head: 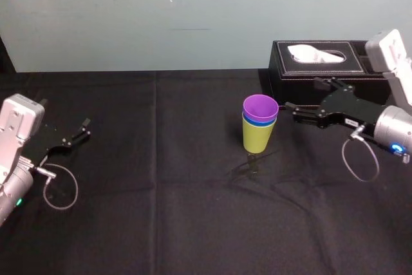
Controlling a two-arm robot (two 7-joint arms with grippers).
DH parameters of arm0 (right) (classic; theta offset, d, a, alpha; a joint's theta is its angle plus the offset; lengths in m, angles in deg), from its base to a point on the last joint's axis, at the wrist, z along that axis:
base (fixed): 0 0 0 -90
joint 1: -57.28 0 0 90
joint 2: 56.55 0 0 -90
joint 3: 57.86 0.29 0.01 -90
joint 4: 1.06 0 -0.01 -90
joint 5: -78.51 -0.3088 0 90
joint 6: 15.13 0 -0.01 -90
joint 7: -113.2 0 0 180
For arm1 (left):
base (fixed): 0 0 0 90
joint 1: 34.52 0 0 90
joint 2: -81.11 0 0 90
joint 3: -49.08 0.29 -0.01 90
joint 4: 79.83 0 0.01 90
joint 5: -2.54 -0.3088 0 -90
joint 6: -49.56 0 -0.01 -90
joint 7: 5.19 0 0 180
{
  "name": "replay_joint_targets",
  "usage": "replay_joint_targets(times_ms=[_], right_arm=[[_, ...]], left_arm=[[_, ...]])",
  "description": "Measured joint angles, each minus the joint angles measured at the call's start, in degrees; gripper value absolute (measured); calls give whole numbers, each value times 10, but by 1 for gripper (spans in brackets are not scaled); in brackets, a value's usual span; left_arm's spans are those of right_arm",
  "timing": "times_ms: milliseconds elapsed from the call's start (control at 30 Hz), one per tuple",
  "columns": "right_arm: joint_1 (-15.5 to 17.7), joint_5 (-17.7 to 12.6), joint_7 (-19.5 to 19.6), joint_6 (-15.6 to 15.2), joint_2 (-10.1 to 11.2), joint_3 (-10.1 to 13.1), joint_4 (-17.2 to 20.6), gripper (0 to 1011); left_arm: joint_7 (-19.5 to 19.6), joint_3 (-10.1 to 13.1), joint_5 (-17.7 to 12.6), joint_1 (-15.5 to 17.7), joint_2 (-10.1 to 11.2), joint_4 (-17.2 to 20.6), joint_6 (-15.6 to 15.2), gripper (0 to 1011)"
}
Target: Stack the three plastic cups sequentially using one hand.
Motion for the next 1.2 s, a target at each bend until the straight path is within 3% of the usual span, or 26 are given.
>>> replay_joint_targets(times_ms=[533, 833, 1200], right_arm=[[43, 11, 18, 17, 1, 40, -23, 1003], [55, 13, 12, 21, -6, 47, -46, 1003], [54, 13, 12, 21, -5, 47, -43, 1003]], left_arm=[[0, 0, 0, 0, 0, 0, 0, 1010], [0, 0, 0, 0, 0, 0, 0, 1010], [0, 0, 0, 0, 0, 0, 0, 1010]])
